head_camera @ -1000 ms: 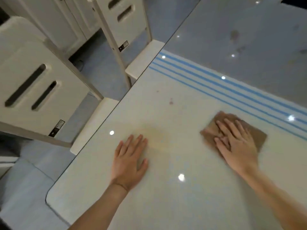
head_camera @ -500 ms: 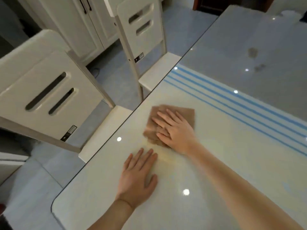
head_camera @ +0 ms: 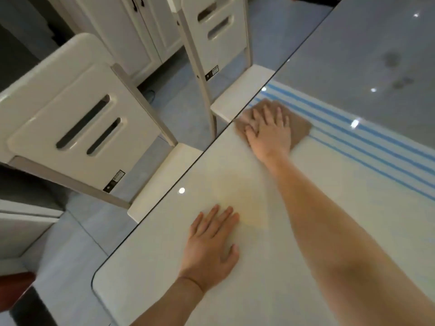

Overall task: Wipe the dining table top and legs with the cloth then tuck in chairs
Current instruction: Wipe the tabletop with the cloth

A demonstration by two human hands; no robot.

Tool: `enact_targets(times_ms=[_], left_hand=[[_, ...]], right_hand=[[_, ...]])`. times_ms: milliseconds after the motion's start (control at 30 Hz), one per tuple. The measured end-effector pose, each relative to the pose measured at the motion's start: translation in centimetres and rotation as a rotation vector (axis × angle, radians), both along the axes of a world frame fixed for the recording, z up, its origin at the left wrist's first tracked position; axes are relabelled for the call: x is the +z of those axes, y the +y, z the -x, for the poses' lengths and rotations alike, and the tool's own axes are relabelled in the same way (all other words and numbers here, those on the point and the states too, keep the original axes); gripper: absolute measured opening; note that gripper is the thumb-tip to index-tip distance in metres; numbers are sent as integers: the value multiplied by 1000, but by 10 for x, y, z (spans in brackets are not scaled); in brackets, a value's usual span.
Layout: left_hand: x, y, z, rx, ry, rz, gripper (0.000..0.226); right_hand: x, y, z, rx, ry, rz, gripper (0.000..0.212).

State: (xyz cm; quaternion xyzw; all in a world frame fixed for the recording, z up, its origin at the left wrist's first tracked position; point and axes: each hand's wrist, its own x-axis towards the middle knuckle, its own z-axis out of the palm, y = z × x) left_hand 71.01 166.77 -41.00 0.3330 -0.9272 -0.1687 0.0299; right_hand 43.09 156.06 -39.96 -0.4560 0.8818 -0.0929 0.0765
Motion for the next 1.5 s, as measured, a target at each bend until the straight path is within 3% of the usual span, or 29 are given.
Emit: enact_targets(times_ms=[133, 200, 267, 433, 500, 567, 667, 800, 867, 933, 1000, 1133, 1233, 1333, 1433, 1500], left_hand=[[2, 1, 0, -5, -17, 10, 63], [1, 0, -1, 5, -15, 24, 63], [2, 1, 0, 7, -15, 37, 62], [4, 2, 0, 24, 4, 53, 60], [3, 2, 1, 24, -11, 55, 60], [3, 2, 1, 17, -27, 54, 60], [2, 1, 0, 8, -32, 59, 60], [3, 3, 0, 0, -8, 69, 61], [4, 2, 0, -8, -24, 61, 63], [4, 2, -1, -22, -32, 61, 64], [3, 2, -1, -27, -33, 53, 63], [-1, 3, -2, -4, 6, 37, 62], [-4, 3, -3, -13, 20, 43, 62], [-3, 3, -4, -31, 37, 37, 62], [-2, 1, -3, -16, 23, 15, 62], [0, 0, -3, -9, 11, 6, 61]], right_hand=[[-1, 70, -54, 369, -12, 31, 57], [-5, 136, -32, 385, 8, 9, 57], [-6, 209, 10, 230, 52, -17, 59], [-10, 364, 116, -400, 97, -88, 67], [-7, 359, 114, -607, 52, -112, 69], [-3, 324, 69, -667, 31, -53, 68], [-1, 291, -54, -323, 32, 2, 60], [-2, 345, -251, 191, -33, -1, 61], [3, 384, -277, 487, 0, -67, 65], [0, 408, -247, 656, 70, -102, 70], [-4, 411, -200, 475, 73, -84, 68], [-5, 354, -111, -363, 40, 27, 59], [-3, 286, -96, -562, -4, 3, 60], [-5, 259, -184, -425, 18, 16, 58], [3, 299, -320, -53, -22, 8, 59], [4, 337, -354, 190, 7, -36, 61]])
